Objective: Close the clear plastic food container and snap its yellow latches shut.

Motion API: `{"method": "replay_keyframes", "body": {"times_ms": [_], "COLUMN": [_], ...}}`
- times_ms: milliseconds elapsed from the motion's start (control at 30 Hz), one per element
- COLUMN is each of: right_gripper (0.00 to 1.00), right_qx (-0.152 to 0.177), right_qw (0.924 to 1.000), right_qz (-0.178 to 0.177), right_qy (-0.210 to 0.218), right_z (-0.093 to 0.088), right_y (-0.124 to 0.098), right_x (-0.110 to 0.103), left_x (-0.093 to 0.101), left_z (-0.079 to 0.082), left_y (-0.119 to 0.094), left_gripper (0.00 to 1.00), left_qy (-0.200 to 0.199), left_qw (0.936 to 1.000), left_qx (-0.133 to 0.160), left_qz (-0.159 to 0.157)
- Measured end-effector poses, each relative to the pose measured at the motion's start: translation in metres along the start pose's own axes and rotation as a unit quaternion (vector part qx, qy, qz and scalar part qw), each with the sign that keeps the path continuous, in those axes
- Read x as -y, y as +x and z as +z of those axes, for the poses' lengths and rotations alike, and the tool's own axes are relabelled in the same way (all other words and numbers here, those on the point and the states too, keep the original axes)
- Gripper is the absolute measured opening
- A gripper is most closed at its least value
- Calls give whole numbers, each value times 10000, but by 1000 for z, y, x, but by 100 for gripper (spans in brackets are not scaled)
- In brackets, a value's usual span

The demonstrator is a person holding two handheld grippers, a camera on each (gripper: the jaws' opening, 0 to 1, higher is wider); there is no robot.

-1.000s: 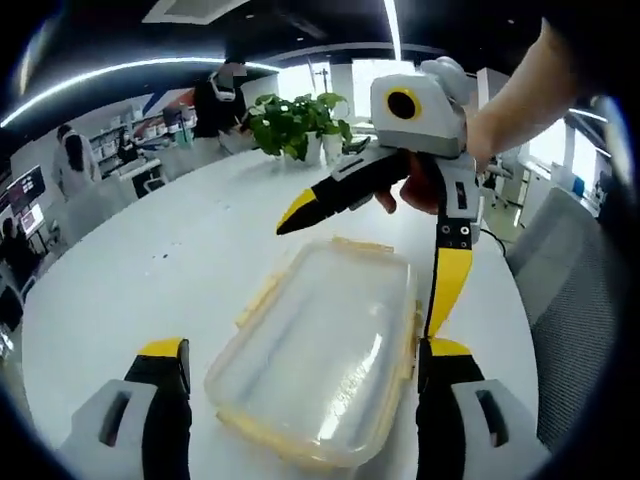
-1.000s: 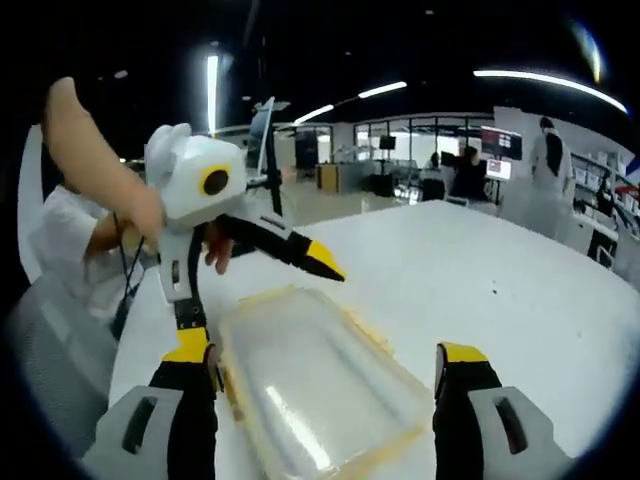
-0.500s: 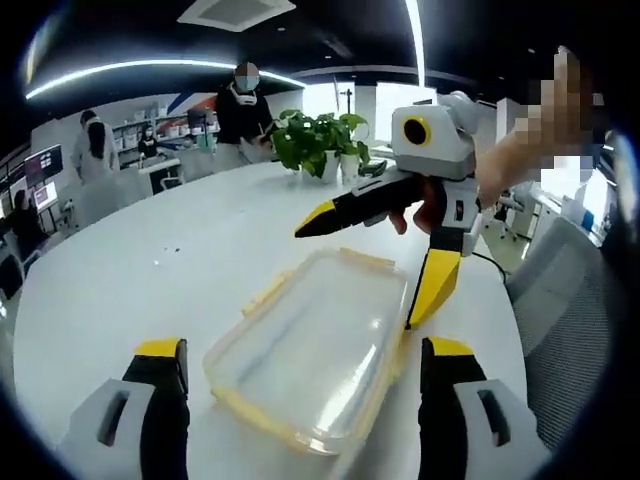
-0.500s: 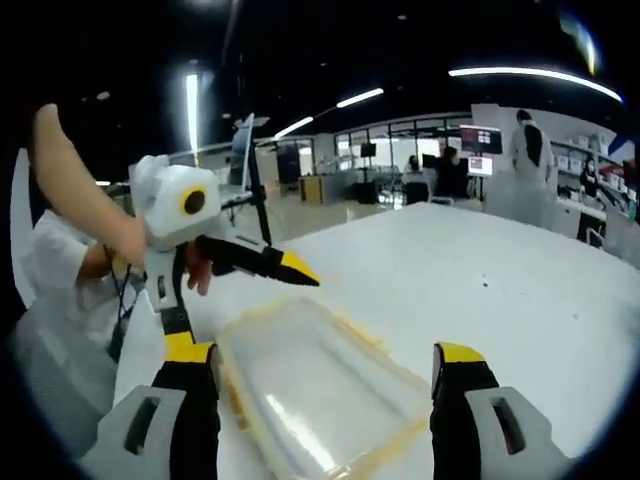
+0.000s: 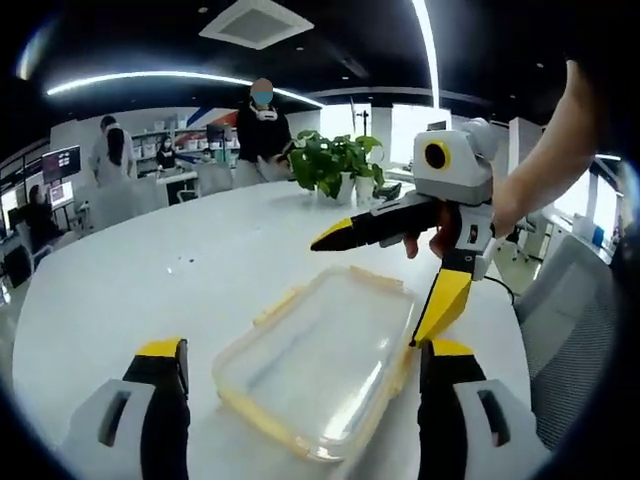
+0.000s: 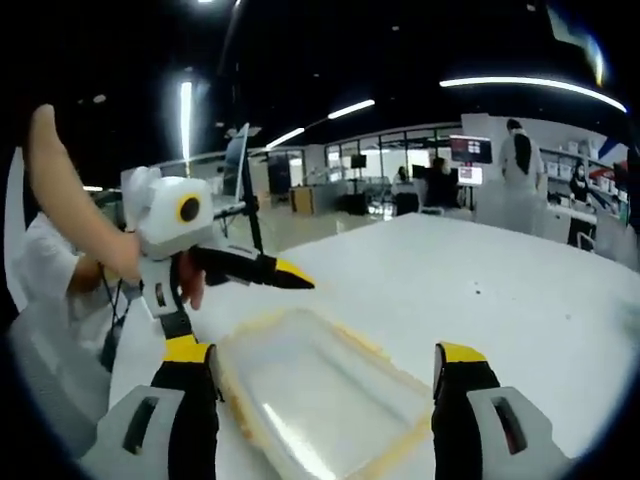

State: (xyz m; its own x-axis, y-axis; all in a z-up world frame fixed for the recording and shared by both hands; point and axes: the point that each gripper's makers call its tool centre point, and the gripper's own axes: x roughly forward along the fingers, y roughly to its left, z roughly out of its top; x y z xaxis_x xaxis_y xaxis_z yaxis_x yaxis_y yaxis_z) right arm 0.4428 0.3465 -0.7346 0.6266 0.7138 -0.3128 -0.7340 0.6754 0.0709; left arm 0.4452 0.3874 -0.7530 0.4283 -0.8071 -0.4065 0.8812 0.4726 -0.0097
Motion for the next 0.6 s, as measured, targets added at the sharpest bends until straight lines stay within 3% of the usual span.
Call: {"method": "replay_keyframes", "body": {"times_ms": [600], "right_gripper": [89], "right_qx": [69], "right_qw": [9992], "right_qz": [-342], "right_qy": [168], "right_z": [-1], "right_y": [-19], "right_x": [6], "left_x": [1], "left_z": [7], "left_y": [-11], "left_gripper": [93], "left_qy": [-122], "left_qw": [9995], "left_qx": [142], "left_qz": [241]}}
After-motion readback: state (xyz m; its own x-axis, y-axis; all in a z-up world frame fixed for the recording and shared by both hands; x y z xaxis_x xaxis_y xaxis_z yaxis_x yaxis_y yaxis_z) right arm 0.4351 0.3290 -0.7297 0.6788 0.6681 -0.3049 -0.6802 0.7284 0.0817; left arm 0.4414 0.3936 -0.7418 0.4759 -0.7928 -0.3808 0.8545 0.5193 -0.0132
